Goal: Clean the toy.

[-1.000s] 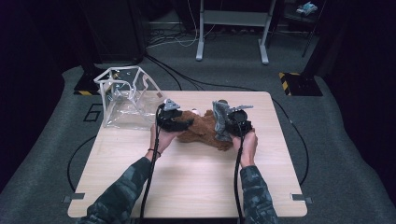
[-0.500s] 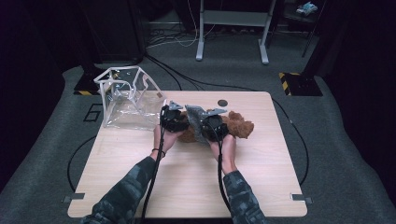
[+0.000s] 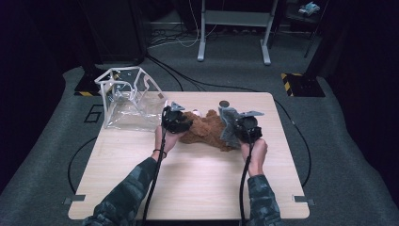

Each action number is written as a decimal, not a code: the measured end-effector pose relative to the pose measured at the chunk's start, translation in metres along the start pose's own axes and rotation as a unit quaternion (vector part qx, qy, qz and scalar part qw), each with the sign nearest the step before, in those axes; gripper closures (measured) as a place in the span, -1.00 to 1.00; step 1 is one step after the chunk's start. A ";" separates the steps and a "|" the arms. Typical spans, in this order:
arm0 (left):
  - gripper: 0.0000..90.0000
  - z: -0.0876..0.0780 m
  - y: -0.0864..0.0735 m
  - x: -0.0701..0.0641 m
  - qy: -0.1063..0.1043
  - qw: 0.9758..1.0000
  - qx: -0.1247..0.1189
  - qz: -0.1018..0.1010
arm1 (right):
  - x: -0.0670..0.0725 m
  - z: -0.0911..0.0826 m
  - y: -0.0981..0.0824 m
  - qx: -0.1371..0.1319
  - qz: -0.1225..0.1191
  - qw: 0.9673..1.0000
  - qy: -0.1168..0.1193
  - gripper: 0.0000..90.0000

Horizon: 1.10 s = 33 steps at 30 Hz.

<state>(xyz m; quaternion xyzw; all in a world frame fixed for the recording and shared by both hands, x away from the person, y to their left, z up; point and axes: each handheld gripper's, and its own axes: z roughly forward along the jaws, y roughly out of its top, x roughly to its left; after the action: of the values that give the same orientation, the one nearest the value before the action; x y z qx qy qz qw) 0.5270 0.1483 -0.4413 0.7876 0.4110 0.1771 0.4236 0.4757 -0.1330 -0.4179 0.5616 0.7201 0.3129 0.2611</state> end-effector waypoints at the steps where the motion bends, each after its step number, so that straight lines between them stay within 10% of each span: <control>1: 0.29 0.000 0.000 0.000 0.000 1.000 0.000 0.000 | -0.007 -0.002 -0.001 0.000 0.007 1.000 -0.006 0.72; 5: 0.29 -0.001 0.000 0.001 -0.003 1.000 0.002 0.000 | -0.032 -0.005 -0.004 0.004 0.031 0.998 -0.051 0.72; 9: 0.29 0.000 0.000 0.002 -0.001 1.000 -0.001 -0.001 | -0.033 -0.017 -0.003 -0.010 0.026 0.999 -0.046 0.71; 17: 0.29 0.000 0.000 0.002 -0.001 1.000 0.001 -0.001 | 0.054 -0.016 0.013 -0.031 -0.053 0.994 0.085 0.70; 22: 0.29 0.001 -0.001 0.003 -0.002 1.000 0.000 -0.001 | 0.091 0.020 0.012 0.014 -0.091 0.992 0.086 0.70; 33: 0.29 0.002 0.001 0.005 -0.010 1.000 0.003 0.002 | -0.003 0.003 0.006 0.002 0.003 1.000 0.001 0.71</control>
<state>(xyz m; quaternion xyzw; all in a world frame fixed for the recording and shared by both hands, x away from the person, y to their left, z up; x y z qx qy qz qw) 0.5315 0.1514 -0.4419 0.7914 0.4061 0.1684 0.4248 0.4826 -0.1348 -0.4152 0.5643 0.7193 0.3126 0.2578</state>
